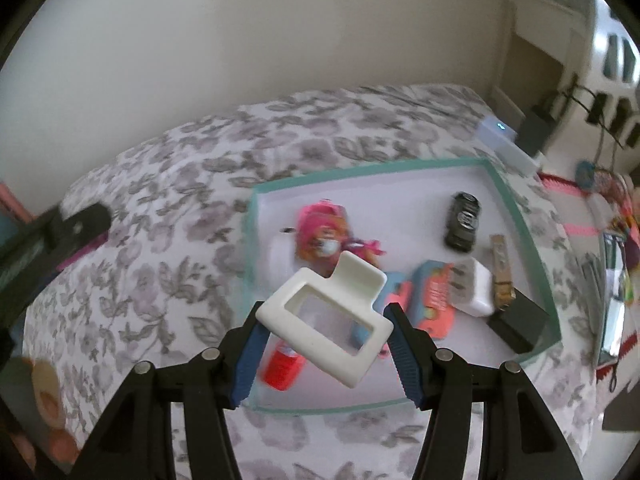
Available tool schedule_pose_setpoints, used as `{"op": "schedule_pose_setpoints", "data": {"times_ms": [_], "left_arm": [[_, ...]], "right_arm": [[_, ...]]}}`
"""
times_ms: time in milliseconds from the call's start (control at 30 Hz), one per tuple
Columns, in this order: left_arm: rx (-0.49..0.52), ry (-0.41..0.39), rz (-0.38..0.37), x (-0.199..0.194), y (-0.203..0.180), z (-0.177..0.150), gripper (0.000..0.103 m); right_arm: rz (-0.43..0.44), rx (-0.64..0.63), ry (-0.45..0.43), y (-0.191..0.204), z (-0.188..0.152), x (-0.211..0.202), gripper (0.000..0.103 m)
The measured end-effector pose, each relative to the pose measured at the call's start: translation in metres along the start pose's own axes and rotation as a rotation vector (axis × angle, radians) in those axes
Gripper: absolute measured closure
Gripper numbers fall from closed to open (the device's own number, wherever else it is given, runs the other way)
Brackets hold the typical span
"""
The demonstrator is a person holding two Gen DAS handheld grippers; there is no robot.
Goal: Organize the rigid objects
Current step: 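Carry the lighter and hair clip up over the tray with both tools, then lower the lighter and hair clip into the tray and open both tools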
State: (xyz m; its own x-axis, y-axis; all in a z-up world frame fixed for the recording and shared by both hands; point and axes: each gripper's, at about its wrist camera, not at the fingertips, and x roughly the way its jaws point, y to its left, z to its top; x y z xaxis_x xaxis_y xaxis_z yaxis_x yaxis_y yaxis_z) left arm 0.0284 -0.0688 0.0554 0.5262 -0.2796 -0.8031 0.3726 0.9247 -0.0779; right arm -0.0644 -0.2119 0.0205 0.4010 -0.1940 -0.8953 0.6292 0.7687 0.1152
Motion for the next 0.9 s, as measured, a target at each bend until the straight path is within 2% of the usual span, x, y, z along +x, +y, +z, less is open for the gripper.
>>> {"op": "schedule_pose_setpoints", "data": {"times_ms": [333,533,900], "left_arm": [[0.161,0.086,-0.079,0.014,-0.064,-0.026,0.02],[0.157,0.152,-0.12,0.025,-0.072,-0.034,0.02],[0.216,0.194,-0.111,0.038,-0.083,-0.044,0.02]], "right_arm": [[-0.099,0.132,0.062,-0.059,0.0,0.019,0.042],[-0.13,0.173,0.069,-0.076,-0.002,0.019,0.042],[-0.154,0.181,0.093,-0.079,-0.003,0.024,0.041]]}}
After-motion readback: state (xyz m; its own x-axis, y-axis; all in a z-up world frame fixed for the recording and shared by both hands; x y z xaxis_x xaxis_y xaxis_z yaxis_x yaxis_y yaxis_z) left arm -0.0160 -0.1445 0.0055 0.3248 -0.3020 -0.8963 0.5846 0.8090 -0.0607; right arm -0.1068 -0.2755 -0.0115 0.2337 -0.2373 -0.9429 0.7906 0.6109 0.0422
